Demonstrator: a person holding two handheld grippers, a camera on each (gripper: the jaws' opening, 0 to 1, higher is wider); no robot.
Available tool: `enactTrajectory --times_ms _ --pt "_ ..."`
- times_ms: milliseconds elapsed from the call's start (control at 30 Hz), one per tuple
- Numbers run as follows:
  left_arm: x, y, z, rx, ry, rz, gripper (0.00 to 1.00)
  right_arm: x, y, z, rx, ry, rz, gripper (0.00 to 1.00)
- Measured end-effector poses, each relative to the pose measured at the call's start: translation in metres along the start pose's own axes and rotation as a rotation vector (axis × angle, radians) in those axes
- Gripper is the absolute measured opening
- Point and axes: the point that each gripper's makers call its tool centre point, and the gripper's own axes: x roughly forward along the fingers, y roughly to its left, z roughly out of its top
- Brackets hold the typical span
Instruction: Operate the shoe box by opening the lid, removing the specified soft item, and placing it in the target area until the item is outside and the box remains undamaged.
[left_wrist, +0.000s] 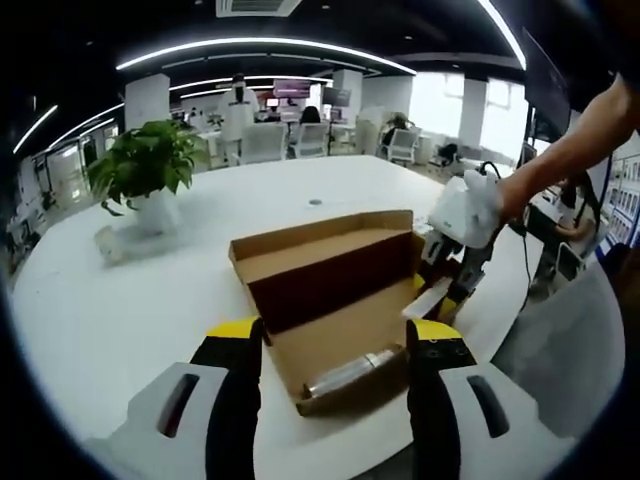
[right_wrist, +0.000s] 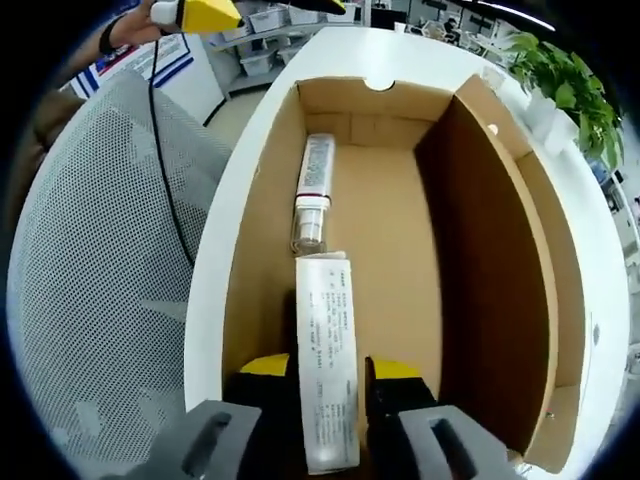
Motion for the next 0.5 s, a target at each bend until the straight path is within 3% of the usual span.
enactTrajectory --times_ms 167,500 --pt "-0.0033 0.0064 -0.0021 -0.006 0.005 0.015 0.56 0.0049 0.0098 0.0 0.008 0.022 0.054 0.19" --pt "-0.0002 0.0067 -0.0019 -0.015 0.01 0.012 0.56 0.0008 0.0037 0.0002 0.066 -0.039 0.019 0.18"
